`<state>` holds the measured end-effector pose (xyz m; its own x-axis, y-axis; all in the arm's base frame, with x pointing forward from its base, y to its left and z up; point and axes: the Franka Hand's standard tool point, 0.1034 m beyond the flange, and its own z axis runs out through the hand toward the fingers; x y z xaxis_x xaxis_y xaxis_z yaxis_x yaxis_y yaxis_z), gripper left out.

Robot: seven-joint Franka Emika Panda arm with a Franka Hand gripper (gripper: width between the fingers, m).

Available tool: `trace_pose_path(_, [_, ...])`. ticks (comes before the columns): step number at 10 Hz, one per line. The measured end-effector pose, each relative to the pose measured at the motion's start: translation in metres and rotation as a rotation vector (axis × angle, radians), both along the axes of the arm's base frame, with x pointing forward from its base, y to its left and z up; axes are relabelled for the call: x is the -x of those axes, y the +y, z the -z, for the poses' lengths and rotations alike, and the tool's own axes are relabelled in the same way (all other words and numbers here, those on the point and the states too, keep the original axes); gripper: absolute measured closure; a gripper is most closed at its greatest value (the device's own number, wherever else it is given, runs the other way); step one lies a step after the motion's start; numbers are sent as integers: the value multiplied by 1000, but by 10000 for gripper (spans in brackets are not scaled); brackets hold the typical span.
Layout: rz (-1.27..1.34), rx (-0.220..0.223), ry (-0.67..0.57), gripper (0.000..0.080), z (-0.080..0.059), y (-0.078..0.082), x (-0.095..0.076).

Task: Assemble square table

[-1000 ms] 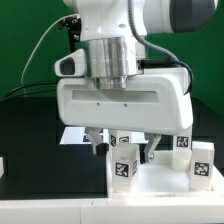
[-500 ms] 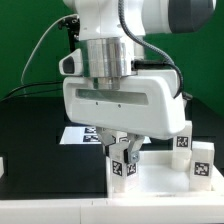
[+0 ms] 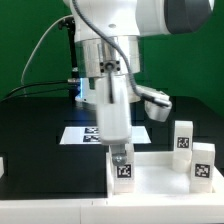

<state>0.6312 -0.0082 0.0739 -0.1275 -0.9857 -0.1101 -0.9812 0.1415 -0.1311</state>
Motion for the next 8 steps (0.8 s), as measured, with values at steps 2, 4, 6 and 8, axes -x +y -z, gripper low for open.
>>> trace_pose_path(2, [156, -34, 14, 515, 0, -4, 0])
trace_pose_path(4, [104, -23, 12, 515, 0, -4, 1])
trace_pose_path(6, [-160, 21, -5, 228, -1, -2, 0])
trace_pose_path(8, [-479, 77, -49, 166, 0, 1, -1])
